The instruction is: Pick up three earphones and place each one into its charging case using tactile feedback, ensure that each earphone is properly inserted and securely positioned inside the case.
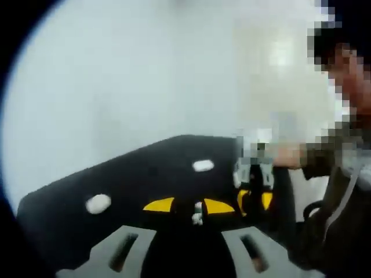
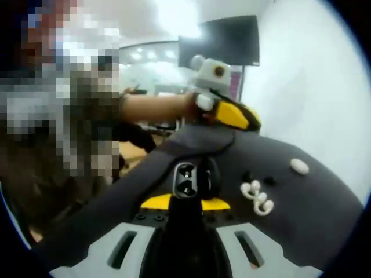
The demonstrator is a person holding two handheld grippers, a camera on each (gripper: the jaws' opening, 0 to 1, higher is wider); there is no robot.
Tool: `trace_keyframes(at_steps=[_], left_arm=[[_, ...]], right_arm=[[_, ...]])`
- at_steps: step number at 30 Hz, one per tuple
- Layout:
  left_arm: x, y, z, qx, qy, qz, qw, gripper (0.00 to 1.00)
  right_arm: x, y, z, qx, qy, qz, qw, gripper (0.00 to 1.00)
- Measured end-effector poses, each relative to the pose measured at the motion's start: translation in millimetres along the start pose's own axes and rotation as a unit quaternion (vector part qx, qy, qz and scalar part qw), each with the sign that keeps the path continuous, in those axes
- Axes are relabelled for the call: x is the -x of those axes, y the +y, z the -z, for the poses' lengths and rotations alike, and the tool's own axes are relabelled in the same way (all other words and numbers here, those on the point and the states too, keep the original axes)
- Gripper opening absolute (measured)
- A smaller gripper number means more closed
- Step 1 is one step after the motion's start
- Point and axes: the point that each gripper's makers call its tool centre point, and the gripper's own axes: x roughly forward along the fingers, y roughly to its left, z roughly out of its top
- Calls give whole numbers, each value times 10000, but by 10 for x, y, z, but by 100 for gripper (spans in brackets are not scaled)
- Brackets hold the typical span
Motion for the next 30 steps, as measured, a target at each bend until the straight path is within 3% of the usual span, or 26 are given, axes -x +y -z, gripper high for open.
trace_keyframes(at_steps=[8, 12, 19, 23, 27, 30], left_arm=[[-215, -163, 319, -698, 829, 307, 9936, 19], [-319, -215, 486, -802, 1255, 463, 9878, 10], [-428, -203, 567, -1170, 1501, 483, 9805, 11], [-436, -181, 672, -1405, 1804, 448, 9725, 8], [-434, -171, 647, -1370, 1762, 392, 9740, 6], [-414, -164, 438, -649, 1252, 275, 9896, 0]], right_arm=[[10, 8, 1, 9, -10, 6, 10000, 18], [17, 10, 3, 14, -14, 4, 10000, 18], [22, 11, 5, 12, -18, -9, 10000, 18], [21, 11, 4, 7, -20, -15, 10000, 18], [18, 17, 3, 15, -18, -16, 10000, 18], [16, 20, 2, 16, -15, -11, 10000, 18]])
